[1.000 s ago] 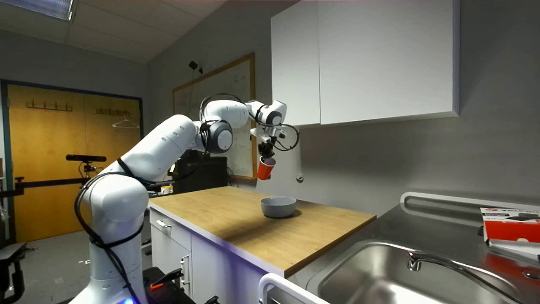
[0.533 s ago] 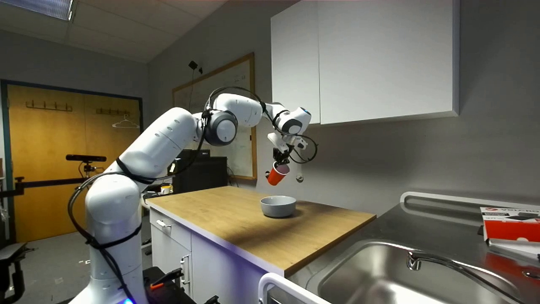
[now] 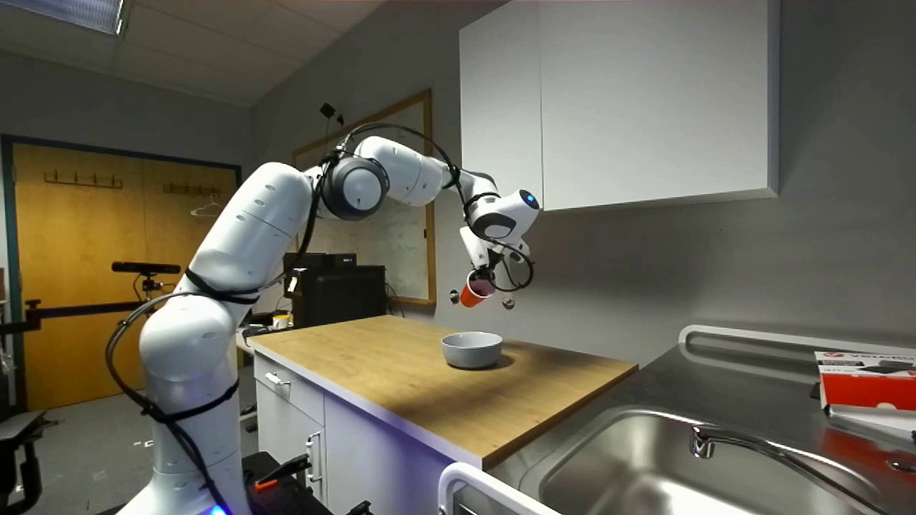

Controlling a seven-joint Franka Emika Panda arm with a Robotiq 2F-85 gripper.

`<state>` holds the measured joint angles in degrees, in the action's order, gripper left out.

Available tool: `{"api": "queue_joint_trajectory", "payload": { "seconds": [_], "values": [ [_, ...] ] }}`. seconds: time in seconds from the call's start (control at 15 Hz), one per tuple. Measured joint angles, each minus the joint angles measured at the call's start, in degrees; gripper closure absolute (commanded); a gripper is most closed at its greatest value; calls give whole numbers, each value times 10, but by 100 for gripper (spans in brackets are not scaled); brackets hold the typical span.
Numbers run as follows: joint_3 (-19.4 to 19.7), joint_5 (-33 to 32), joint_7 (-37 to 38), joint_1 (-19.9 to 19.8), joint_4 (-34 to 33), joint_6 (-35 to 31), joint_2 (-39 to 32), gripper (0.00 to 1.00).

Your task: Pour the contents of the orange cup into the grey bowl

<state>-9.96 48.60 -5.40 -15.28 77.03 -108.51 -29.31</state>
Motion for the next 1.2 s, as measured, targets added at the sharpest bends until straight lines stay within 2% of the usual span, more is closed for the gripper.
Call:
{"api": "queue_joint_trajectory", "payload": {
  "seconds": [0.6,1.0,1.2],
  "values": [
    [58,243,-147,23,274,-87,128,99],
    [77,436,-280,77,476,-241,256,99],
    [76,539,-357,110,576,-292,342,99]
  ]
}}
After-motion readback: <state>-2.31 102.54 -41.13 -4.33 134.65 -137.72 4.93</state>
